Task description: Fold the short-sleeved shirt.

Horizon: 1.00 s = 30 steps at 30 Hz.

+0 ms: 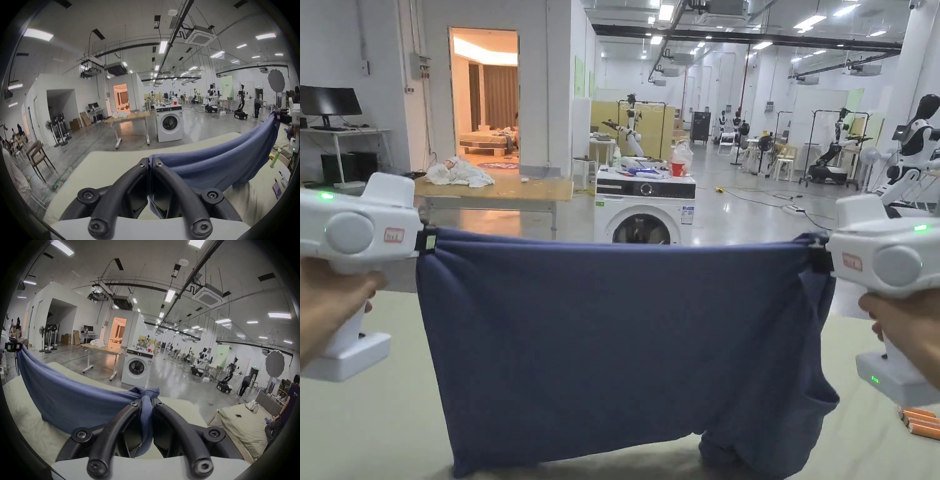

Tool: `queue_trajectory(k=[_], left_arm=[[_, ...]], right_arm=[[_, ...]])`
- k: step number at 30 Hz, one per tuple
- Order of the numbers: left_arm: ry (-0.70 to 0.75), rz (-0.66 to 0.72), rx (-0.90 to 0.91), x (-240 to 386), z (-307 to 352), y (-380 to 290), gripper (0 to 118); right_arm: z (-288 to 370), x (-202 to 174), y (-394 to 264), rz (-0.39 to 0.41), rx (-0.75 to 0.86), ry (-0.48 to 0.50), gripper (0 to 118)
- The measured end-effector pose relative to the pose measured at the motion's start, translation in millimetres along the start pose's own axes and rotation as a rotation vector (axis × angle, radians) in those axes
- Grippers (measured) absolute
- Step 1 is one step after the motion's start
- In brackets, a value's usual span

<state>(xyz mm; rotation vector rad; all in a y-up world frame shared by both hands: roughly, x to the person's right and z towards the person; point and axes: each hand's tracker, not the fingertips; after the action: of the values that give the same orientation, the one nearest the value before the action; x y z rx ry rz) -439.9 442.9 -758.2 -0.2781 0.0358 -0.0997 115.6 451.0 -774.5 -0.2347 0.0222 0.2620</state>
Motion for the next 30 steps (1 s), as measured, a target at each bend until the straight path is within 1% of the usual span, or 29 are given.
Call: queue_trajectory(k=[2, 6, 9, 11, 14, 17, 20, 22, 24, 26, 30], left_arm=[[-0.023, 0.041, -0.016, -0.5, 8.4, -26.9, 0], [-0.052, 0.084, -0.025, 2.1, 41.8, -70.9, 0], [-0.066, 0.100, -0.015, -0.5, 68.6, -94.7, 0], [-0.071, 0.123, -0.013, -4.7, 86.9, -107.4, 0], [-0.077, 0.158, -0.014, -7.0, 114.9, -127.4, 0], [-0.083, 0.164, -0.023, -4.3, 148.2, -141.9, 0], [-0.095, 0.170, -0.028, -12.5, 167.1, -157.4, 0], [-0.102, 0.173, -0.040, -12.0, 180.4, -169.2, 0], [-0.109, 0.174, -0.075, -11.2, 193.4, -184.0, 0], [-0.136, 0.182, -0.105, -11.2, 205.0, -203.3, 0], [-0.153, 0.174, -0.207, -8.2, 219.5, -248.9, 0]], right_arm=[[10.3, -5.0, -25.1, -0.010, -0.017, 0.002, 8], [41.5, -7.1, -64.2, -0.057, -0.044, 0.020, 8], [70.6, -8.5, -83.0, -0.057, -0.053, 0.022, 8], [92.4, -12.7, -91.4, -0.040, -0.051, 0.028, 8], [123.8, -14.5, -106.8, -0.045, -0.051, 0.044, 8], [151.6, -16.3, -123.7, -0.044, -0.057, 0.059, 8], [171.3, -17.5, -143.3, -0.021, -0.074, 0.070, 8], [186.1, -18.3, -157.6, -0.031, -0.093, 0.084, 8], [197.0, -19.9, -175.3, -0.012, -0.122, 0.098, 8], [206.4, -23.1, -197.2, 0.023, -0.168, 0.108, 8], [217.2, -30.1, -242.4, 0.078, -0.288, 0.159, 8]])
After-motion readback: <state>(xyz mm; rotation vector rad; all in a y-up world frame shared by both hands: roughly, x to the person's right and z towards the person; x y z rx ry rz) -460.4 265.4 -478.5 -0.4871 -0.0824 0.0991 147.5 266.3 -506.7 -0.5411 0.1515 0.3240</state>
